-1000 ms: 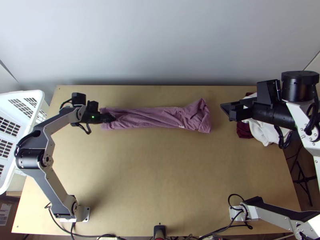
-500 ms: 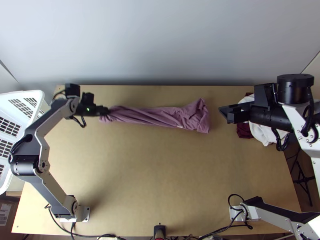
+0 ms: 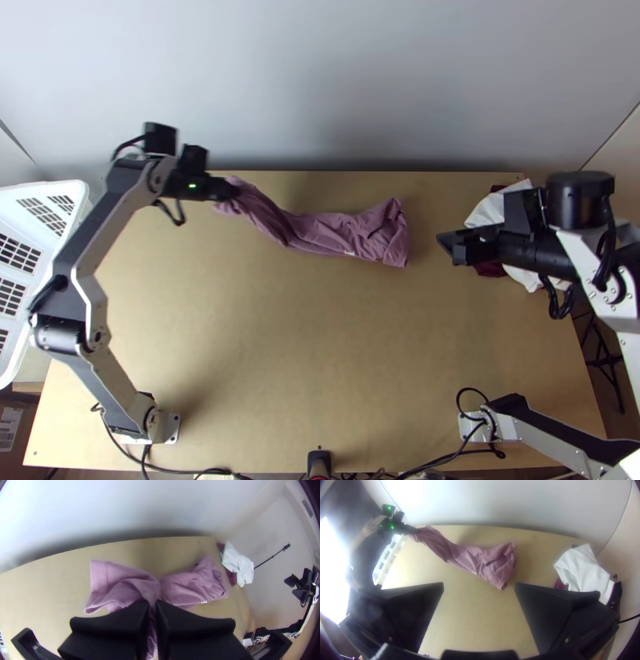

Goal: Fold the t-shirt

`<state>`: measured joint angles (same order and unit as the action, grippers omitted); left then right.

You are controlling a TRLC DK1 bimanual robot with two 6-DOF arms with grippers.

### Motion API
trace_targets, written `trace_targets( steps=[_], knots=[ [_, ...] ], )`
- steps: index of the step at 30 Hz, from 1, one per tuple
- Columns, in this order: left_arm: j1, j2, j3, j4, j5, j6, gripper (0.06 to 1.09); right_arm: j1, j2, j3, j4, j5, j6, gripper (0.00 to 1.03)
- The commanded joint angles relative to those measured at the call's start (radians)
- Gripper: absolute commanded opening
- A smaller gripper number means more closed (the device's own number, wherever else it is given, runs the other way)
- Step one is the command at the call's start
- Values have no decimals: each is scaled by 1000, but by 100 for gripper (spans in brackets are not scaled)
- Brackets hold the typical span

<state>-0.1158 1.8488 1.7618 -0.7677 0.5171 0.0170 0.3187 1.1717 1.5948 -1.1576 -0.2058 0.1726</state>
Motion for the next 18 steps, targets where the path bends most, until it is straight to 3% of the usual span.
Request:
trace_targets(
  steps=[1,11,18],
  knots=[
    [-202,73,156,-78,-91,28,17,-3,-96,-151,50,0,2,99],
    [-473,259,396,-133,-177,21,17,-29,-208,-328,110,0,15,99],
    [-628,345,462,-30,-180,11,18,-50,-271,-426,134,0,25,99]
  ],
)
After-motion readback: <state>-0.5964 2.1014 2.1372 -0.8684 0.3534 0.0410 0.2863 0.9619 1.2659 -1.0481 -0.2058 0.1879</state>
